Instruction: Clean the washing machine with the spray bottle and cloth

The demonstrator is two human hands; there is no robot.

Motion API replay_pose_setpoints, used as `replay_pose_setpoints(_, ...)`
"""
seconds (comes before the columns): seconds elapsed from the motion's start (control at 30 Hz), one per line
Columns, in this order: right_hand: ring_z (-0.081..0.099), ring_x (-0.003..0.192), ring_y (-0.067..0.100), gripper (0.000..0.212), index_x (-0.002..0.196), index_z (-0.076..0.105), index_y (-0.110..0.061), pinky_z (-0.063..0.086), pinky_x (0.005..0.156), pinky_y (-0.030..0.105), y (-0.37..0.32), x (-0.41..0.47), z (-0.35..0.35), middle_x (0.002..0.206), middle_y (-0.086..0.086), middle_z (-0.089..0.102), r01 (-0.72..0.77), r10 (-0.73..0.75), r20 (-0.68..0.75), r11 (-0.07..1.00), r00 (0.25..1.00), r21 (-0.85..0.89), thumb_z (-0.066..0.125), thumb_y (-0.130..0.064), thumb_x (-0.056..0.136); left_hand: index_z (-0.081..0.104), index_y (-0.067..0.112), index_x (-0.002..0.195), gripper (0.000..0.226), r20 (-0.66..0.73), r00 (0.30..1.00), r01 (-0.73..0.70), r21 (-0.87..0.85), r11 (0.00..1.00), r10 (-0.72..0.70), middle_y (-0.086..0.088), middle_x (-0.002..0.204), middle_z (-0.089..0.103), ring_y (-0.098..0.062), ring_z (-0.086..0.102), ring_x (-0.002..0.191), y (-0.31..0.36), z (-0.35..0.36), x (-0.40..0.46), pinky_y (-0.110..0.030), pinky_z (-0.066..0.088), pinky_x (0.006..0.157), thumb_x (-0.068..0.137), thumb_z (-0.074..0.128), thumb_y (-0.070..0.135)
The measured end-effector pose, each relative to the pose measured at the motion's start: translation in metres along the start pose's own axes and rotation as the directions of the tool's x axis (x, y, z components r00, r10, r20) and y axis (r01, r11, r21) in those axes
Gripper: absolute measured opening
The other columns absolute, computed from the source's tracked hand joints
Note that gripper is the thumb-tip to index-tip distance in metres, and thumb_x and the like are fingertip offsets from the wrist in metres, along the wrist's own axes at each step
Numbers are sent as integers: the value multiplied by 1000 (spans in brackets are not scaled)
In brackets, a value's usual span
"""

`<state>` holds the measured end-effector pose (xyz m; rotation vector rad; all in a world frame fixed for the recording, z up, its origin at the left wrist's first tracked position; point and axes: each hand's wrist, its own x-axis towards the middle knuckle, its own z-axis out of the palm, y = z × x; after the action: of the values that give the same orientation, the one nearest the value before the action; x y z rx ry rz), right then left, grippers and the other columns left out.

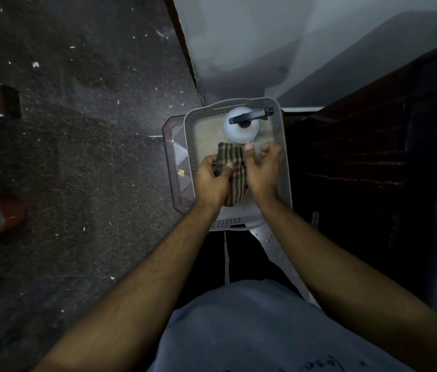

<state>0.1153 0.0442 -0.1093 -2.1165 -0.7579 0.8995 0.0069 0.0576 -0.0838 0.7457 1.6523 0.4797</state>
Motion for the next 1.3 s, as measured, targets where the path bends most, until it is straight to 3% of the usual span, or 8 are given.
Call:
replay_pose_setpoints(0.13,64,97,9,38,112,53,-22,51,80,21,10,-14,-2,111,5,64,-28,14,179,997,984,76,50,-57,98,72,4,121,40,77,997,17,-101,995,-9,-21,110,79,-32,76,100,13,10,-3,-54,65,85,112,47,34)
replay_pose_setpoints(0.23,70,96,4,40,119,56,-18,58,81,27,4,-9,-8,106,-6,71,-152,98,289,974,952,170,51,-53,102,74,2,120,54,125,992,44,-123,991,-29,-22,106,80,-26,77,88,21,15,-5,-36,63,59,115,36,41)
replay_pose_setpoints(0.37,73,94,12,55,116,59,-13,61,84,39,8,7,-19,101,-1,74,-254,177,405,956,897,144,66,-60,89,75,6,113,45,86,996,1,-64,998,4,-16,98,80,-26,76,83,19,20,0,-37,64,63,113,44,39)
replay_pose_setpoints(0.47,73,98,27,45,112,64,-13,60,87,44,13,14,-26,102,5,74,-292,252,335,953,908,74,64,-52,91,67,15,109,15,-37,995,-88,29,996,89,-3,99,74,-27,72,91,14,23,12,-53,63,85,100,63,26)
replay_pose_setpoints(0.67,72,99,22,38,117,68,-18,58,94,48,15,25,-41,106,3,75,-402,382,135,894,914,197,56,-48,97,44,17,153,65,28,970,-241,184,953,240,-7,143,47,-23,56,122,35,44,32,-39,54,102,96,75,18)
replay_pose_setpoints(0.8,72,100,21,28,121,67,-12,58,93,42,1,36,-49,108,5,74,-386,380,74,887,922,255,54,-32,104,59,15,143,55,47,962,-273,101,957,270,-3,141,58,-18,54,128,44,53,52,-43,47,114,92,79,21)
replay_pose_setpoints(1.0,72,100,22,29,119,67,-15,58,93,49,-7,44,-47,107,5,75,-368,359,85,889,930,272,56,-37,102,68,3,130,36,162,908,-404,106,908,386,-5,129,71,13,60,110,42,41,74,0,39,90,95,76,7)
replay_pose_setpoints(1.3,72,101,19,56,115,67,-17,57,95,48,-17,38,-61,106,2,75,-265,282,-11,911,959,316,52,-62,84,70,-5,126,33,89,885,-460,2,888,458,-14,123,77,-19,72,120,71,47,45,-33,55,106,97,75,11)
